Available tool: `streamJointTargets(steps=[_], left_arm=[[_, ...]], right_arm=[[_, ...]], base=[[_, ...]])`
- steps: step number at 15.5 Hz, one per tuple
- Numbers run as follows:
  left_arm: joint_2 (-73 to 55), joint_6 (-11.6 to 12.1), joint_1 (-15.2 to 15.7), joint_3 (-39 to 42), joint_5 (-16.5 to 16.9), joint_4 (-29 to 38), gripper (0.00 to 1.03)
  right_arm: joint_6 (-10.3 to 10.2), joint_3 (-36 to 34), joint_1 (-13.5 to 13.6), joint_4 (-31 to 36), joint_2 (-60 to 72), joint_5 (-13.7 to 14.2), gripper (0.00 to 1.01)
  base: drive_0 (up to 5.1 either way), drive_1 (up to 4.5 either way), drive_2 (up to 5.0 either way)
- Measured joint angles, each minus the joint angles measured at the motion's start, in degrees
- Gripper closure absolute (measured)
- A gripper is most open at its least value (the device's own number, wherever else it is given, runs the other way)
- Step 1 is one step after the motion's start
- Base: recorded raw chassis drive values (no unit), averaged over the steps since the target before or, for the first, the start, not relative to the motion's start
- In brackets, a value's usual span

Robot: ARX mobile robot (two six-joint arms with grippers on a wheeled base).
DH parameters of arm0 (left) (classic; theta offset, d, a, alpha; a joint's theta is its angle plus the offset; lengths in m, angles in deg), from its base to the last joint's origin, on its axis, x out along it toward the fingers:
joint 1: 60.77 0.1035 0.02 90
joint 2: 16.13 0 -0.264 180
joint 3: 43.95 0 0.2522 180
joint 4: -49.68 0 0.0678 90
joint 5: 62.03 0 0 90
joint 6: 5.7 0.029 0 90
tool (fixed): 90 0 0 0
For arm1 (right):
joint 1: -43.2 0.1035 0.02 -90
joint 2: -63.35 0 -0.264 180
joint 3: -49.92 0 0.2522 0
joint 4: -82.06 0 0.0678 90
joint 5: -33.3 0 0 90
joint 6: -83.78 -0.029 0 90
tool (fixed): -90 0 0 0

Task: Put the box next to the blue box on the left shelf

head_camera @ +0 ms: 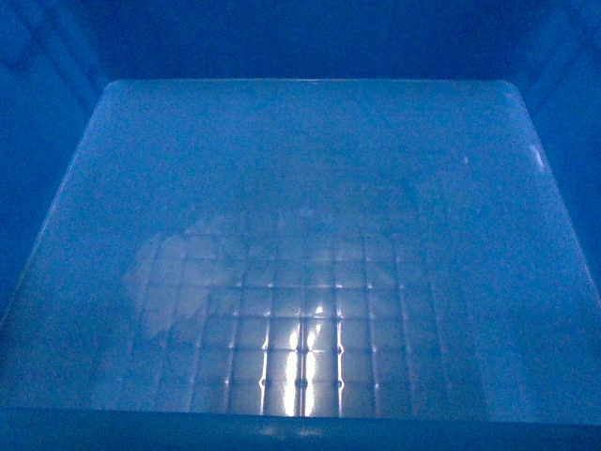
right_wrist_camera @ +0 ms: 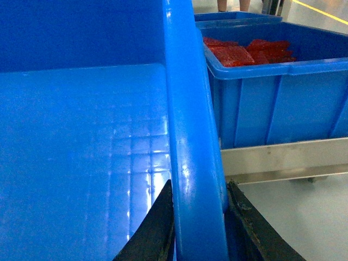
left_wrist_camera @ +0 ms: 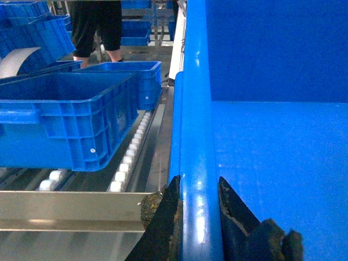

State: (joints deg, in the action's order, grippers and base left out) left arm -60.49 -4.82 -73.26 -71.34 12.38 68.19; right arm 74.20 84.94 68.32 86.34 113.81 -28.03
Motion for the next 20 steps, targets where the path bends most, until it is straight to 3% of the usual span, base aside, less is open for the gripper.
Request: streamJointTargets(steps=[20], left_arm=[[-0.2,0.0,0.0,0.0,0.0,-0.1,0.91]], right_arm=[[0.0,0.0,0.0,-0.1,0.2,0.0,0.82]], base=[[0.1,4.06,-4.0]])
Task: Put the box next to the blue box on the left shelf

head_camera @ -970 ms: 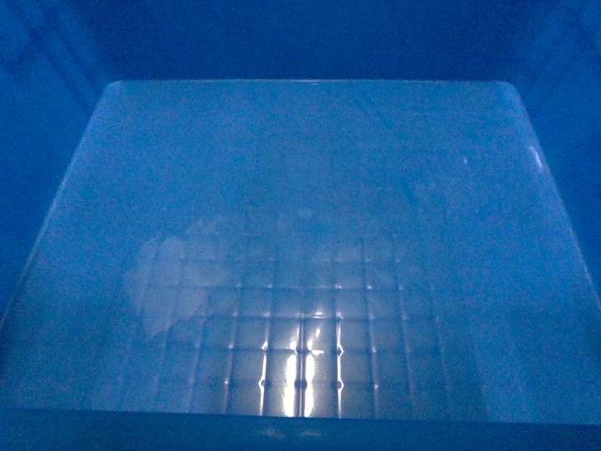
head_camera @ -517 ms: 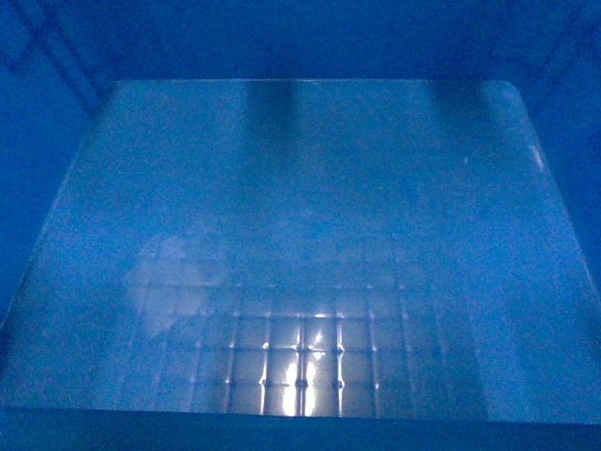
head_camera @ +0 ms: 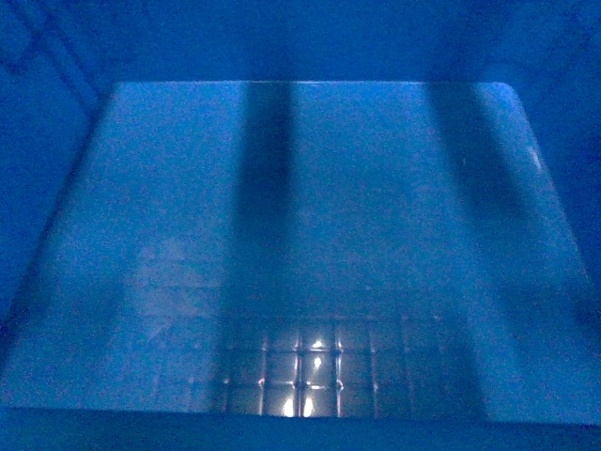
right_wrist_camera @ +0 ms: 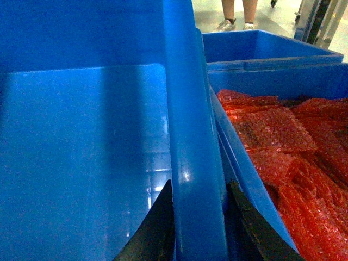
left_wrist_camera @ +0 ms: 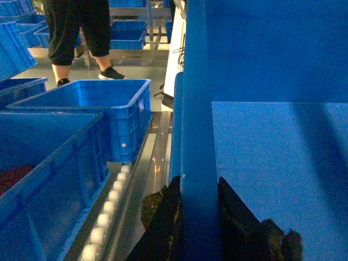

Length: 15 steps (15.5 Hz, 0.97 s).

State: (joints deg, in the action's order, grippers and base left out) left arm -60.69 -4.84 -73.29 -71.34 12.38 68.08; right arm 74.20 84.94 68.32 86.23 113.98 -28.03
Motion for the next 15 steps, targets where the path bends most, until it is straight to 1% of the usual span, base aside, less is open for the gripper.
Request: streamJointTargets(steps=[2,15], left_arm=[[0.0,0.0,0.0,0.0,0.0,0.1,0.91],[0.0,0.0,0.0,0.0,0.0,0.2,0.91]], right_arm=[[0.0,0.0,0.0,0.1,-0.1,0.0,0.82],[0.0,0.0,0.0,0.1,-0.1,0.0,0.82]], base=[[0.0,3.56,-3.6],[0.0,0.00,0.0]])
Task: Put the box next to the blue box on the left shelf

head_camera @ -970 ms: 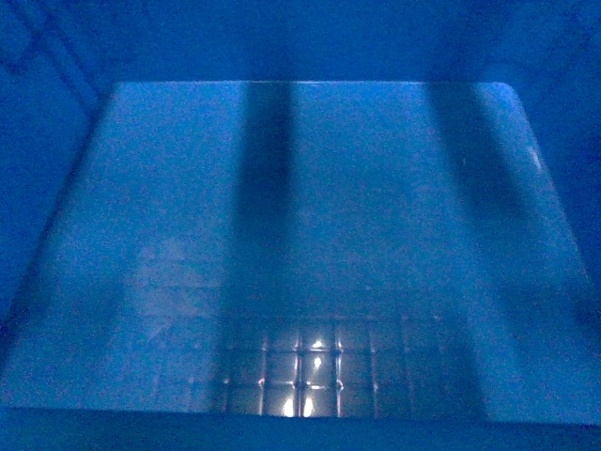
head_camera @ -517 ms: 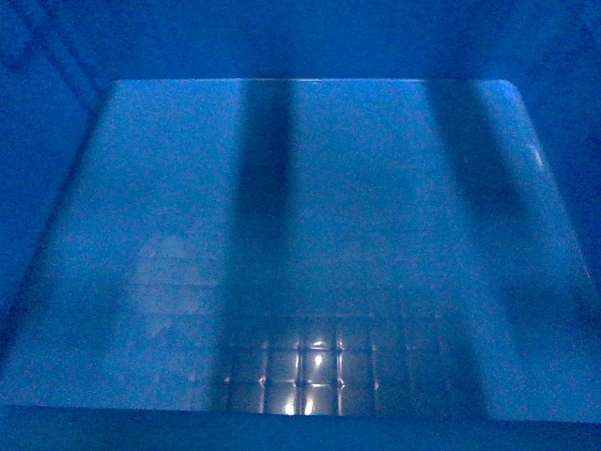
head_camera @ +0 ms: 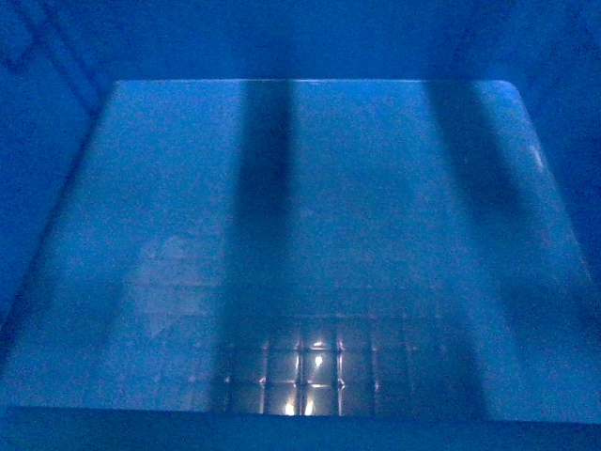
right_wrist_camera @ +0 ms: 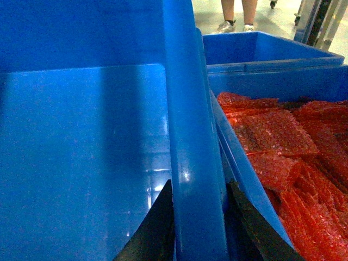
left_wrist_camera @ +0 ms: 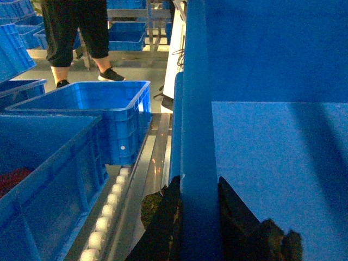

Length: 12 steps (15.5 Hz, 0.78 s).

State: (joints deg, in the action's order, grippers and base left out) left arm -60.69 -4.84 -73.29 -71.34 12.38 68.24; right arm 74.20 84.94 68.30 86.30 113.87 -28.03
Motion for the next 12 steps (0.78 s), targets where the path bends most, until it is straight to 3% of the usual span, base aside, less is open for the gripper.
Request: streamJointTargets(steps=[12], left_arm=[[0.0,0.0,0.0,0.0,0.0,0.0,0.91]], right_arm=[[0.0,0.0,0.0,0.0,0.0,0.0,0.82]], base=[[0.0,0.00,0.0]])
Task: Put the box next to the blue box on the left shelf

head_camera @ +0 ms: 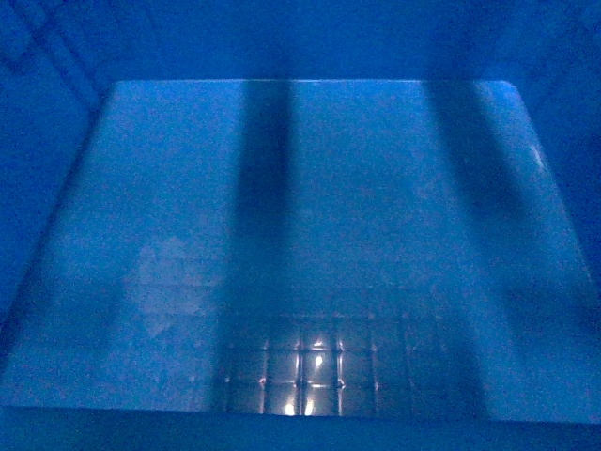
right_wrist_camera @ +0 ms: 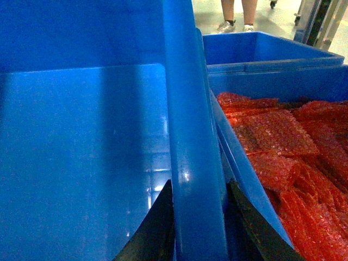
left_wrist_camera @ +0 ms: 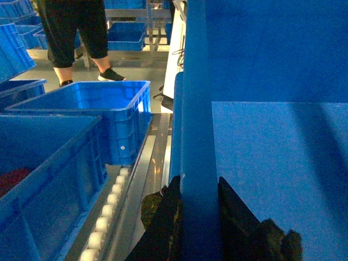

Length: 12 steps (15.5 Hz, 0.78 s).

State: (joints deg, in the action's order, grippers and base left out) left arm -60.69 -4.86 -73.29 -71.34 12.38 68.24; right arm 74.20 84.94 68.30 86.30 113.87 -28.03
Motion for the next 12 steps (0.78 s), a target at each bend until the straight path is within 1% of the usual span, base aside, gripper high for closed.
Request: streamJointTargets(steps=[2,3,4,5,6,7,8,9,10,11,12], left_arm=[[0.0,0.0,0.0,0.0,0.0,0.0,0.91],[0.6,-0.7,-0.4,-0.8,-1.1,-3.7,0.91],[2.4,-1.8,-2.0,-4.7,-4.2,-15.2,0.91],[1.8,-2.1,-0.5,-5.5,-3.7,-19.3,0.91],[0.6,-2.3,1.0,-5.5,-2.6,-20.2,0.91],[-1.0,-0.9,4.6,-5.3,-0.2,-16.6,0.91],[-2.0,0.2,7.5,-5.3,1.5,-14.0,0.91],[-3.6,1.4,10.5,-5.2,3.3,-12.9,0.91],[-6.0,3.2,12.5,-4.3,4.4,-10.6,0.91],[-8.6,4.3,14.0,-4.0,5.2,-10.6,0.91],[-11.0,5.1,15.7,-3.3,6.9,-9.2,0.91]], right_arm=[[0.0,0.0,0.0,0.0,0.0,0.0,0.82],[0.0,0.0,0.0,0.0,0.0,0.0,0.82],[-1.5,2.0,1.0,-7.4,0.1,2.0,0.82],[-3.8,3.7,1.7,-13.8,0.9,2.6,0.82],[-4.4,4.0,3.1,-15.2,1.8,1.4,0.82],[-4.7,3.8,3.4,-12.1,4.0,-1.1,0.82],[-5.6,4.3,3.6,-11.3,5.3,-2.1,0.82],[-6.4,4.8,5.0,-10.5,7.2,-2.6,0.82],[-7.4,5.0,5.3,-11.0,9.2,-4.4,0.82],[-8.9,5.2,5.3,-11.8,11.8,-6.1,0.82],[-9.8,5.2,5.8,-11.9,13.7,-7.0,0.82]], base=[[0.0,0.00,0.0],[0.0,0.00,0.0],[0.0,0.00,0.0],[0.0,0.00,0.0],[0.0,0.00,0.0],[0.0,0.00,0.0],[0.0,0.00,0.0],[0.0,0.00,0.0],[0.0,0.00,0.0],[0.0,0.00,0.0],[0.0,0.00,0.0]])
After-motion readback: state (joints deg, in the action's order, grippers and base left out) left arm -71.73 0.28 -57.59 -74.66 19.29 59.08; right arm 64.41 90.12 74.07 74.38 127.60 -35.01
